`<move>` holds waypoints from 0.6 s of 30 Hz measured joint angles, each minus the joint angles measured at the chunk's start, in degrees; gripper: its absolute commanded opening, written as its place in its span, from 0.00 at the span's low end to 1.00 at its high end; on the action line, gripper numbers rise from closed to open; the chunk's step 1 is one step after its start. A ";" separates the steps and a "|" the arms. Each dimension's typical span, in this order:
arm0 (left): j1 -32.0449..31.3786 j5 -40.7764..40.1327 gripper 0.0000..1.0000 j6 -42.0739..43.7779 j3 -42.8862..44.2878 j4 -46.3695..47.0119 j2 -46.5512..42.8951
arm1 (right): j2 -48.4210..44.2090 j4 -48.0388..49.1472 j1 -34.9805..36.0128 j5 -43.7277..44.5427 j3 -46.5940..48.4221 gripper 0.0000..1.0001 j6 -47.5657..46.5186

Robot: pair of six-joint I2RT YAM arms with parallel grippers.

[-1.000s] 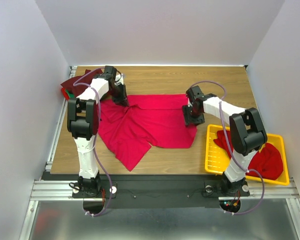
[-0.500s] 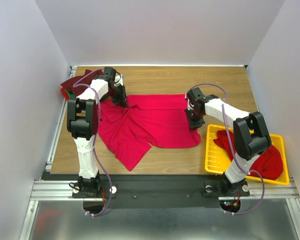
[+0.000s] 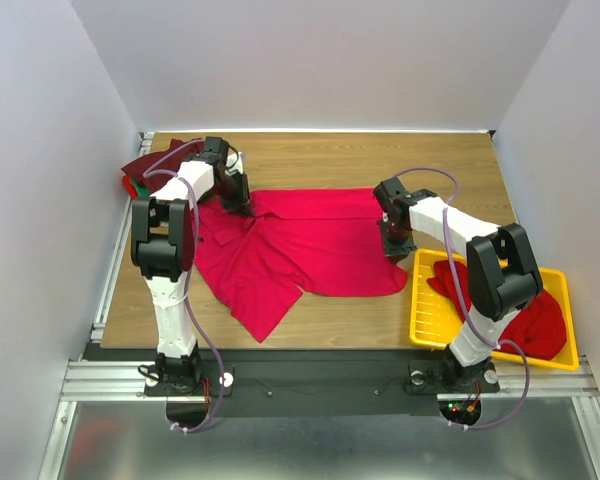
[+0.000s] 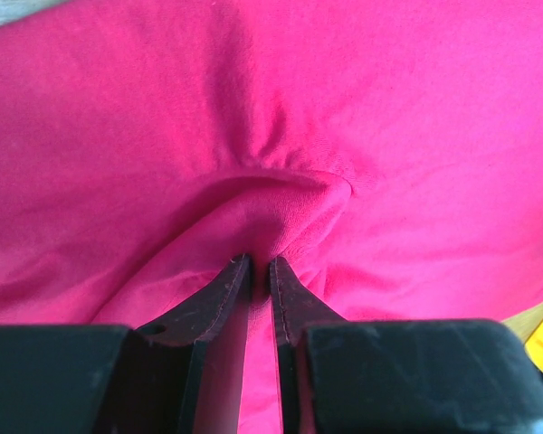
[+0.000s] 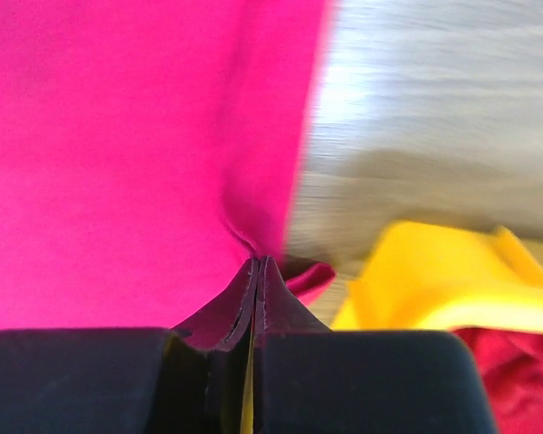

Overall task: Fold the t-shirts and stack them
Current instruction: Fold the tshirt

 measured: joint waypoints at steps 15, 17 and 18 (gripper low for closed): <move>1.29 0.28 0.26 0.52 -2.08 0.98 -1.22 | 0.39 -6.23 0.00 17.70 2.03 0.02 9.42; 1.33 0.37 0.26 0.57 -2.08 0.98 -1.22 | 0.83 -6.49 0.00 18.93 2.40 0.08 9.70; 1.36 0.42 0.26 0.63 -2.08 1.01 -1.22 | 1.01 -6.54 0.00 19.23 2.49 0.11 9.92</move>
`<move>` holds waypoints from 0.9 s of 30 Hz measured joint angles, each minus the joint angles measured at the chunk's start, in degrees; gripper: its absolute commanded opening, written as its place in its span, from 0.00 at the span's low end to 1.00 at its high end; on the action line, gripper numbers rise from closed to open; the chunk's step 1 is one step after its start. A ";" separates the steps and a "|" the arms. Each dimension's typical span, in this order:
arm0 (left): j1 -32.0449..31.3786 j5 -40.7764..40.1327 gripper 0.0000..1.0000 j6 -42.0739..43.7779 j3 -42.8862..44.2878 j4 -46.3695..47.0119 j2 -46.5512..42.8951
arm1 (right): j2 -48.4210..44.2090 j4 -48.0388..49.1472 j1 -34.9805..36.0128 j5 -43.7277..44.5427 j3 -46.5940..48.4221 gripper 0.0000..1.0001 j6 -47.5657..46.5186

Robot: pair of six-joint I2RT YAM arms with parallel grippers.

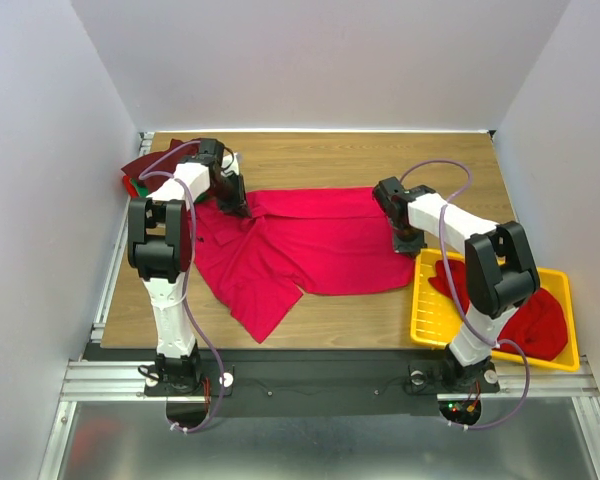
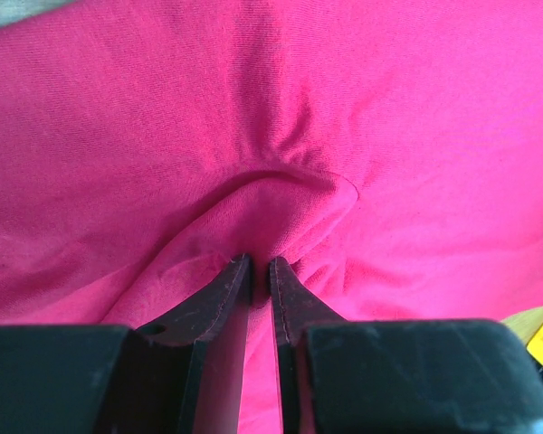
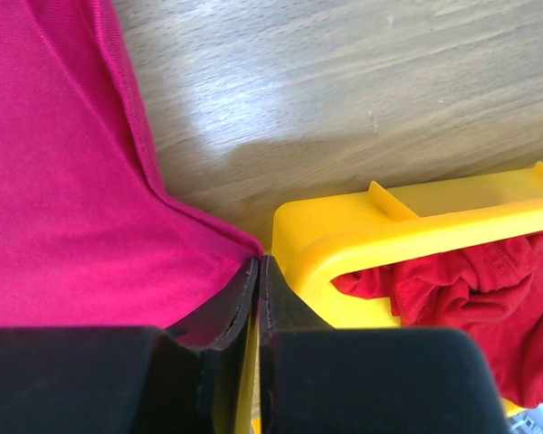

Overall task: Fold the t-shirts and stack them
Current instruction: Fold the tshirt

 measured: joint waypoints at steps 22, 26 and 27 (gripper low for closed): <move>0.72 1.88 0.54 0.59 1.55 -0.48 0.00 | 6.56 5.16 -0.50 -5.42 16.74 0.68 -5.44; 0.74 3.58 0.73 -0.04 3.08 -1.14 0.02 | 12.61 7.76 -2.27 -6.10 17.18 0.68 -6.73; 0.74 4.13 0.73 -0.15 3.63 -1.22 0.02 | 14.01 7.93 -2.93 -6.21 17.53 0.68 -6.99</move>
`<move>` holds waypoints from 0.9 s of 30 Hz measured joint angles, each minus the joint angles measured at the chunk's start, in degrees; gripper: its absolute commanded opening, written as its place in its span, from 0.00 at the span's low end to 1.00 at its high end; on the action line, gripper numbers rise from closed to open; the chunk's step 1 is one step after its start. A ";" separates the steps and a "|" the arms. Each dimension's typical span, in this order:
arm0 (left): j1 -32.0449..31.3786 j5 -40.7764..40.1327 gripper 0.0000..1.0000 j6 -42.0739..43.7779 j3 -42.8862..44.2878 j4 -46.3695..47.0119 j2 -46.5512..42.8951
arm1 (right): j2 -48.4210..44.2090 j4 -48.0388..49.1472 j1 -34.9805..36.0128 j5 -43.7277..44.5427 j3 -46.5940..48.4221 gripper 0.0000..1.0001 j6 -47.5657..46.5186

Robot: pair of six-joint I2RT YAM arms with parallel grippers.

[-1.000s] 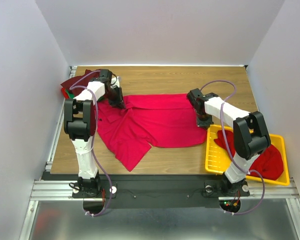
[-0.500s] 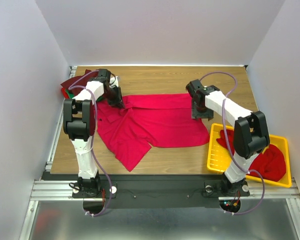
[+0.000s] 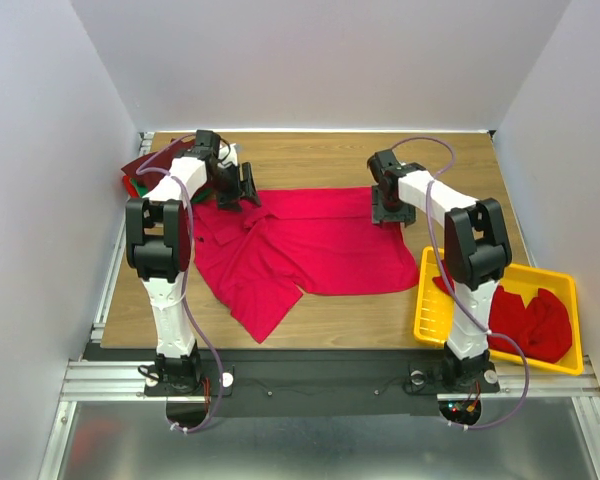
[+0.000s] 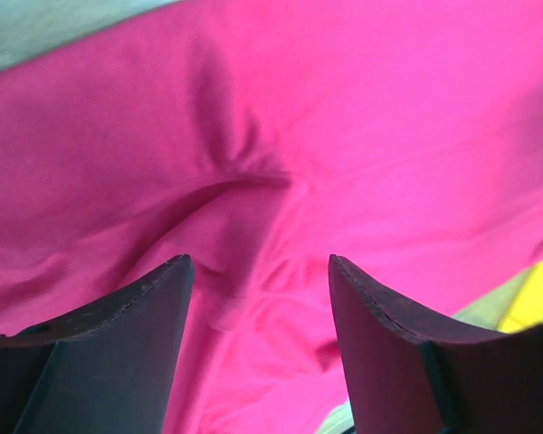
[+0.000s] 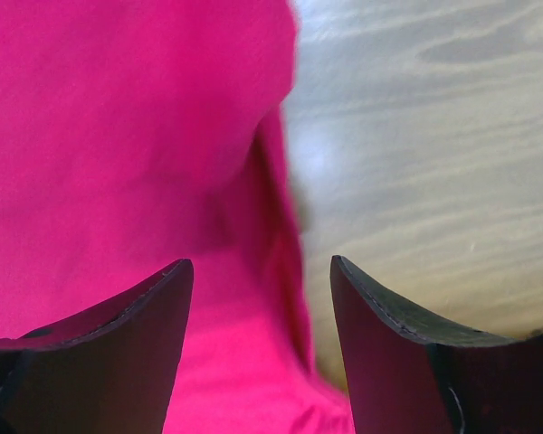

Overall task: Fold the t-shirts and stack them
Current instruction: Fold the tshirt

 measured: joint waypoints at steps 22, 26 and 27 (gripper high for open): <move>4.98 -3.56 0.74 -14.75 -12.13 18.34 -0.81 | 5.57 4.74 -9.20 2.97 4.17 0.68 -1.05; 5.20 -3.96 0.74 -15.98 -12.31 19.39 -0.76 | 5.57 5.35 -11.43 3.78 3.58 0.68 -0.98; 5.29 -3.93 0.74 -16.28 -12.35 19.54 -0.72 | 5.57 5.40 -12.09 3.93 3.41 0.68 -0.98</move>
